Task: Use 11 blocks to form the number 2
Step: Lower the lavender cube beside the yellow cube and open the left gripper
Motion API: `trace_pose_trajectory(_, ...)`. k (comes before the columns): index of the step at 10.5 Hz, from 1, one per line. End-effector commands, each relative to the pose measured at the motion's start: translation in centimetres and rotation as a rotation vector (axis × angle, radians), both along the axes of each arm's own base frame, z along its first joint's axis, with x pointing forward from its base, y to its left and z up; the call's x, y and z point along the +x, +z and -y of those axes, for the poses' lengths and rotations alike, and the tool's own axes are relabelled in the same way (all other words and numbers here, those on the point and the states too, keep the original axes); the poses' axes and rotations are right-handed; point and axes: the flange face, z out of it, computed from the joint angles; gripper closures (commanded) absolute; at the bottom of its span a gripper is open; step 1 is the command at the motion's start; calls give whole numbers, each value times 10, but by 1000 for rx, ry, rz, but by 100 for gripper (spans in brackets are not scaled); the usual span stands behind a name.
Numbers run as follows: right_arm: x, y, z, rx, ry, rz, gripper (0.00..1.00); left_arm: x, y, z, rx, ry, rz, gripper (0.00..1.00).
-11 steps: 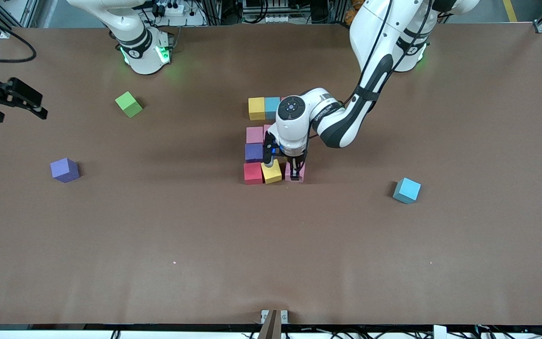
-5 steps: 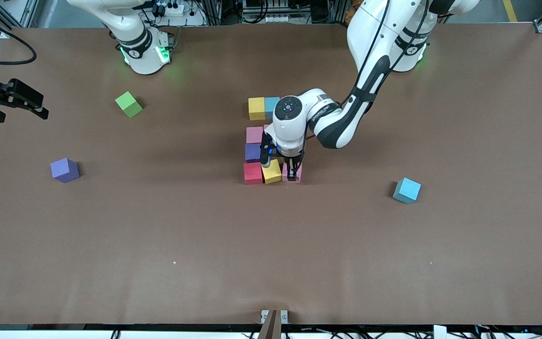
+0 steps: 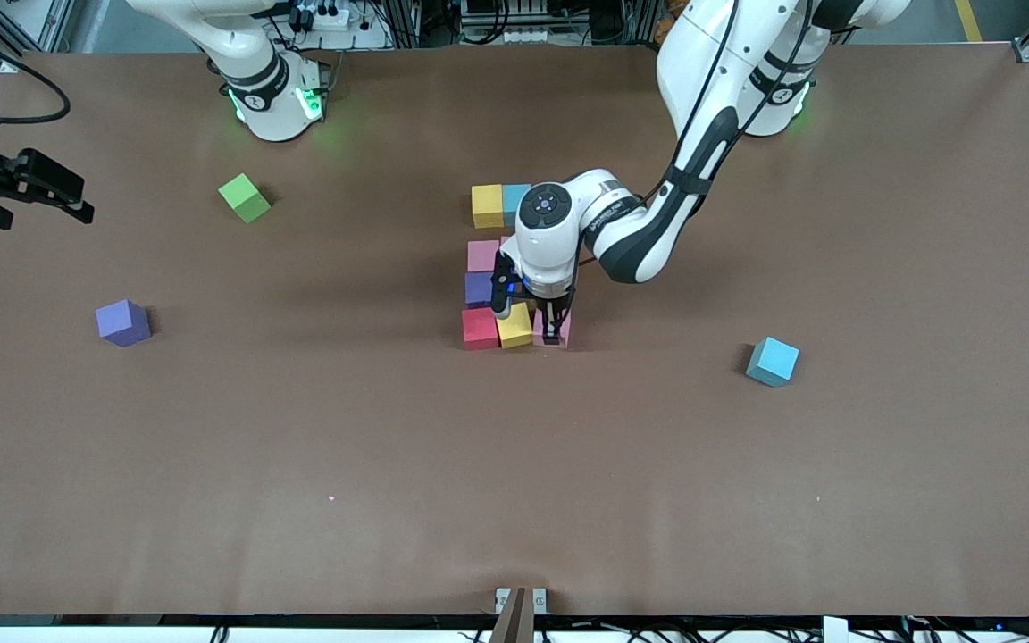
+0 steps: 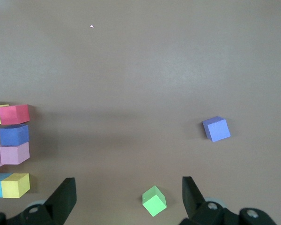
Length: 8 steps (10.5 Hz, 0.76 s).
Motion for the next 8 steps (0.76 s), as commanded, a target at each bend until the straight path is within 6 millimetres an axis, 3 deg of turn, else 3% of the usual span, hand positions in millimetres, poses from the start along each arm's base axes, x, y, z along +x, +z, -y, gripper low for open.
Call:
trace_pose_trajectory(1, -1, 2, 4, -8, -3, -8, 0, 1, -37, 11, -20, -2, 1, 70)
trace_pose_trajectory(6, -1, -2, 4, -10, -1, -16, 0, 5, -35, 9, -24, 4, 6, 63)
trace_pose_trajectory(7, -1, -2, 5, -10, 2, -17, 0, 5, -35, 10, -24, 7, 5, 58)
trace_pose_trajectory(8, -2, 0, 5, -9, 2, -16, 0, 6, -34, 9, -29, 22, 4, 9)
